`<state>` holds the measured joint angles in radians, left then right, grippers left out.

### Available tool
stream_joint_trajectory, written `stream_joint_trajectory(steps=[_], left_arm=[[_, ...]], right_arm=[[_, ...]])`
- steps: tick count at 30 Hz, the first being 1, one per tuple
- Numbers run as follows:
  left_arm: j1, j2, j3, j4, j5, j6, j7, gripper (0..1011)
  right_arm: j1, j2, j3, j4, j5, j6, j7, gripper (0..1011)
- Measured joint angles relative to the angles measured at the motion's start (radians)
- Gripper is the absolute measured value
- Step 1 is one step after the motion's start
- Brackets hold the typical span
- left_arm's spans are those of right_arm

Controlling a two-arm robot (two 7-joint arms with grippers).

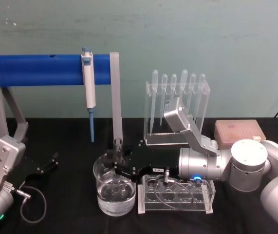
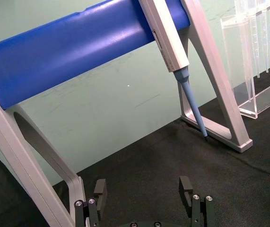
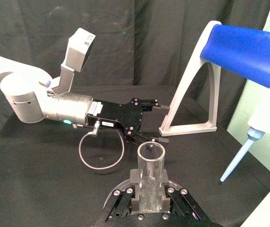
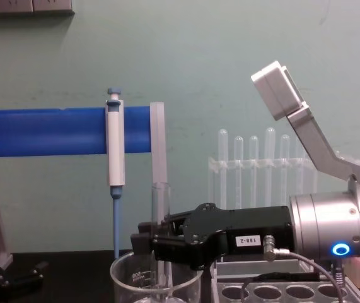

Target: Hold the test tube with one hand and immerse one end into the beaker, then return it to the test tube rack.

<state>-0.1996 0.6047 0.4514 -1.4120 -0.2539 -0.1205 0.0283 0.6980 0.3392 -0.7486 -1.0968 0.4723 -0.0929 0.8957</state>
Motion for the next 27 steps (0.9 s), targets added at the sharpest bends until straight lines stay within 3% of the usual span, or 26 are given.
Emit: stream_joint_trajectory(steps=[27], left_arm=[[0.000,0.000,0.000,0.000,0.000,0.000,0.000,1000]], right_arm=[[-0.006,-0.006,0.007,0.011,0.000,-0.006,0.004,226]])
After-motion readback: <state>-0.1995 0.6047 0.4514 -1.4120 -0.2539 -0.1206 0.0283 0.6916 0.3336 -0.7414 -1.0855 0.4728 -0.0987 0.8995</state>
